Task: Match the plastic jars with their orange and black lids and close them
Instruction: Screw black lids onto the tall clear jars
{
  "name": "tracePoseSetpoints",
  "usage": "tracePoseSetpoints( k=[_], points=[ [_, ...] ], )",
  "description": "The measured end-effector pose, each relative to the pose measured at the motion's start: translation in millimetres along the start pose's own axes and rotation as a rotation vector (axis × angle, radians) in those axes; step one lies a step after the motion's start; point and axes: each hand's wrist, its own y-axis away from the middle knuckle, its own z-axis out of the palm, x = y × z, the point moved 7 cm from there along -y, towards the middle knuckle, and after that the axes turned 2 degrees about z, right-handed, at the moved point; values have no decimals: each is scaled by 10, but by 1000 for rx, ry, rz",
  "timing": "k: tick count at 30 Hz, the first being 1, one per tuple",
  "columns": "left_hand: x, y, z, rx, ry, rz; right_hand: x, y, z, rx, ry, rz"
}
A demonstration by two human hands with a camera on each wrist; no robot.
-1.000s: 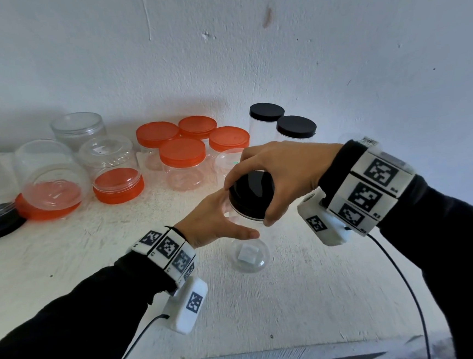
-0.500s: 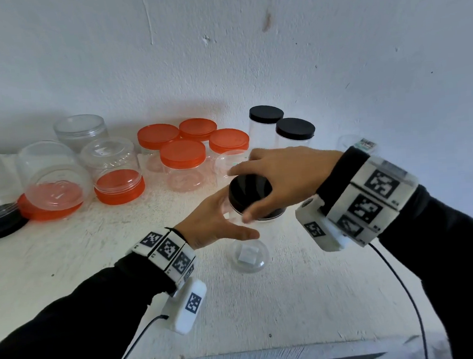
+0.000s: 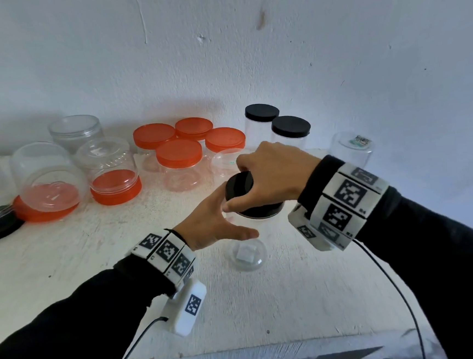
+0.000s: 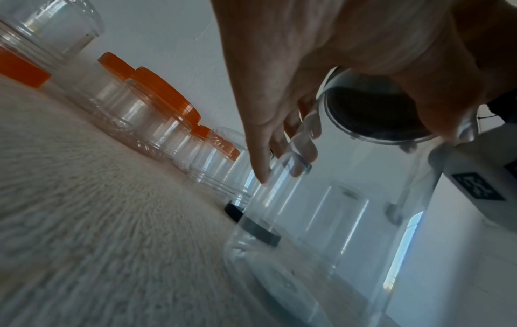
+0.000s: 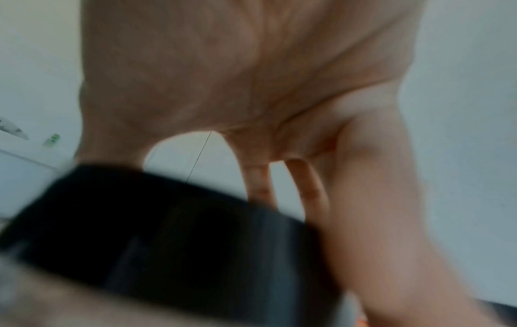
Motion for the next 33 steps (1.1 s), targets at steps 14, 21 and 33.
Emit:
tracePoseSetpoints(
  k=[14, 21, 33],
  points=[
    [16, -6, 31, -1, -42, 36, -8, 33, 3, 57, 10, -24],
    [58, -8, 49, -7, -96, 47, 52, 84, 57, -317, -254, -160],
    [73, -1, 56, 4, -88, 54, 20, 133, 54, -333, -221, -177]
  ],
)
